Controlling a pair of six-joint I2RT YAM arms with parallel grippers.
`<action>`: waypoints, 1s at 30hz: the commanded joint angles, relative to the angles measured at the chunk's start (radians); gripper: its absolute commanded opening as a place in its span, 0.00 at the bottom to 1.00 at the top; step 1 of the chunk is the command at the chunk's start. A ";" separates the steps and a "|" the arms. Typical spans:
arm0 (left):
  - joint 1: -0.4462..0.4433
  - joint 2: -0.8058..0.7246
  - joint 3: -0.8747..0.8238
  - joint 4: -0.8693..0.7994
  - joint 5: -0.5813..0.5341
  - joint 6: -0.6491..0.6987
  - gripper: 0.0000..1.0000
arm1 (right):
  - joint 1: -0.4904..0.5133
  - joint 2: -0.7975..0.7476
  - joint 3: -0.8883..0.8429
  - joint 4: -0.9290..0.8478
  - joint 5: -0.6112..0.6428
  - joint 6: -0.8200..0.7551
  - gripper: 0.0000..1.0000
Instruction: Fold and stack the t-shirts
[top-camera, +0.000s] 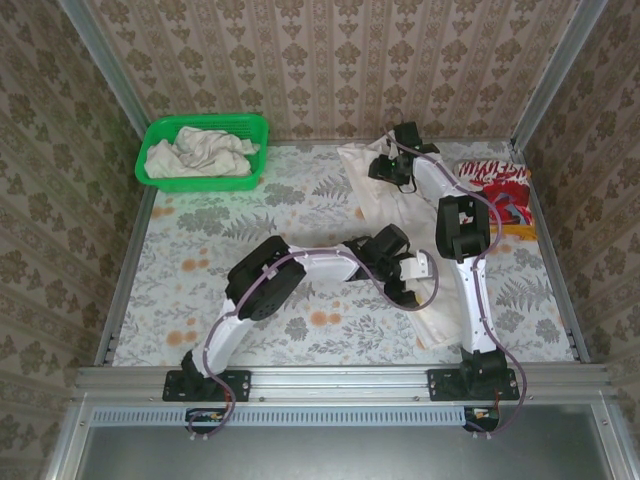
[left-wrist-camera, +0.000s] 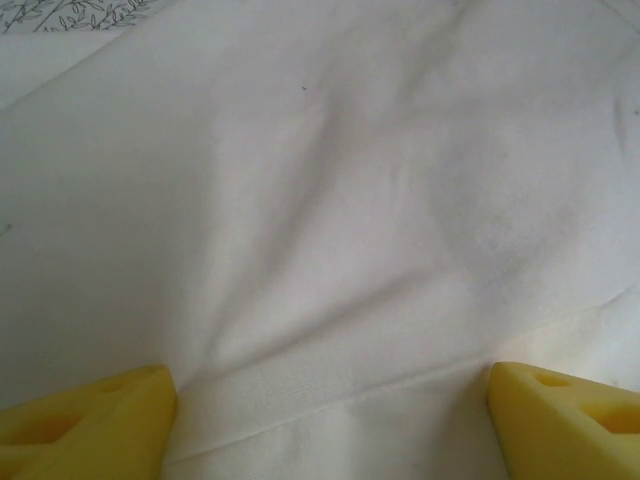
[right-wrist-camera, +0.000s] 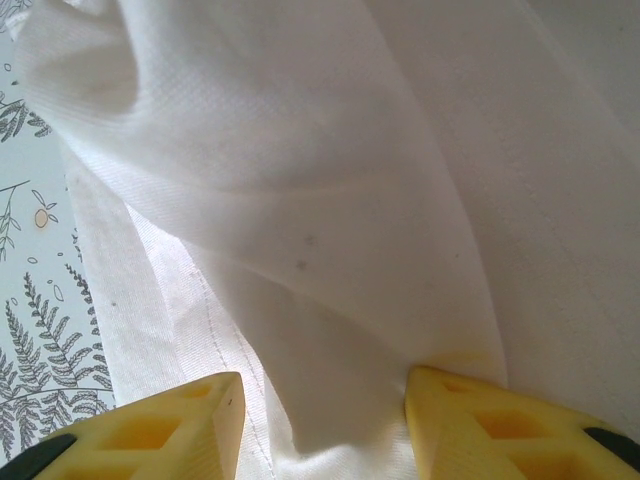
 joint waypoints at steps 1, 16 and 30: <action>0.043 -0.050 -0.098 -0.050 0.039 0.020 0.82 | -0.007 -0.034 -0.054 -0.066 -0.005 -0.019 0.48; 0.171 -0.346 -0.473 -0.174 0.087 0.096 0.86 | 0.022 -0.009 0.009 -0.088 -0.015 -0.022 0.48; 0.242 -0.432 -0.581 -0.166 0.117 0.063 0.86 | 0.076 0.185 0.348 -0.151 -0.069 0.065 0.46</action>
